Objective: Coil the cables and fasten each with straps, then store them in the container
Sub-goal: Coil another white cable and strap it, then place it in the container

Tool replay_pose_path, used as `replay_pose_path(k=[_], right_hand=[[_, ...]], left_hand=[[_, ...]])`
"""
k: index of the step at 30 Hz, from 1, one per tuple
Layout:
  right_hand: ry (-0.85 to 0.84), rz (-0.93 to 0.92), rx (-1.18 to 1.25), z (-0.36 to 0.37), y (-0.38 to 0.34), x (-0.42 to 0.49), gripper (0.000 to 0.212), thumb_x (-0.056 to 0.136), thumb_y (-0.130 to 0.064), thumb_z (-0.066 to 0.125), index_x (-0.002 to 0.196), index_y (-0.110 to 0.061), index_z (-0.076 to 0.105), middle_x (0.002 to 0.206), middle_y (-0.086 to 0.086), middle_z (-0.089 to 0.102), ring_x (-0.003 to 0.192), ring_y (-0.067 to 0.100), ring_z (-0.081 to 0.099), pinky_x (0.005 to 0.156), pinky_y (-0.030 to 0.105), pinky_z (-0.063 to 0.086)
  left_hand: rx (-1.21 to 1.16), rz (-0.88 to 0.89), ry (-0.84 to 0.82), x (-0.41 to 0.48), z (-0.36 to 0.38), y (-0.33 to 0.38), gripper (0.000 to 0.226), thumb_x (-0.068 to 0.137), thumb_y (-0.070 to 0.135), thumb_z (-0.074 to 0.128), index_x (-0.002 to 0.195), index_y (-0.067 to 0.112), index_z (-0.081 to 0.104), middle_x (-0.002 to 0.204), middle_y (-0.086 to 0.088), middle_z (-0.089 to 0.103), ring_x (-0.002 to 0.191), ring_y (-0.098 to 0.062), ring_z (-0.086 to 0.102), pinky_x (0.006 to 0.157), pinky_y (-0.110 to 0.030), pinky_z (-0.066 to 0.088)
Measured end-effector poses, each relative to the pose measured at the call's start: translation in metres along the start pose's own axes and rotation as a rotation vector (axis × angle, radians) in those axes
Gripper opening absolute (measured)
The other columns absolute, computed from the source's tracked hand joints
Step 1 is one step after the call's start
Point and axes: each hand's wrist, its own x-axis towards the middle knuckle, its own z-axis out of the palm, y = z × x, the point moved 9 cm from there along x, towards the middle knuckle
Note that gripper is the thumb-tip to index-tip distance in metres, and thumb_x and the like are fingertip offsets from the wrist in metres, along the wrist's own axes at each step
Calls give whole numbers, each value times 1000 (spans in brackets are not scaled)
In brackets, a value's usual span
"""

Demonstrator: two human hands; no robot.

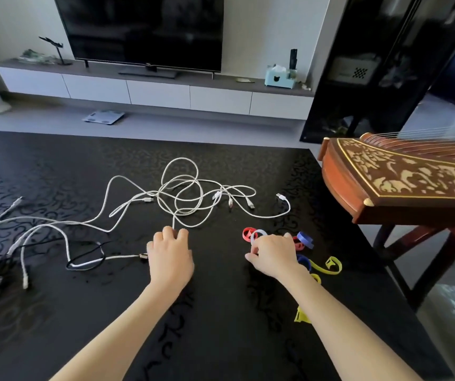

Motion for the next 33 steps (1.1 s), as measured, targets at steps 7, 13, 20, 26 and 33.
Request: replay_pose_path(k=[7,13,20,26,33], right_hand=[[210,-112,141,-39,-42,10,35,94,-48,47,115,-26,64,101,-4,68,99,21,60,91,35,34],[325,-499,464,-68,-111,4,47,89,-25,62,135,-22,51,132,0,56,120,22,49,101,35,37],[490,-415,856,-186,-110,23,14,93,-19,54,92,-12,66,78,-3,66,72,14,61,70,33,48],[732,-492,695,-283,-119,21,18,98,-13,44,89,-2,55,75,14,64,74,32,64,65,45,49],[927,-441,852,-369,-92,11,21,101,-11,35,89,-4,52,77,5,56,71,18,65,62,41,52]], left_hand=[[114,15,-151,11,15,-35,13,85,4,54,82,16,54,83,-2,55,84,-28,58,70,-33,33],[-354,305,-69,12,-54,-2,14,96,11,46,84,17,45,74,9,46,71,-16,47,65,-30,36],[-626,378,152,44,-175,17,11,98,10,43,90,17,48,65,9,46,58,1,45,55,-14,35],[-602,229,138,92,-195,-3,6,96,17,49,93,13,52,71,3,53,61,-13,45,56,-19,37],[-823,-37,143,119,-182,-45,30,99,21,42,78,14,61,72,3,64,70,-11,58,75,-29,44]])
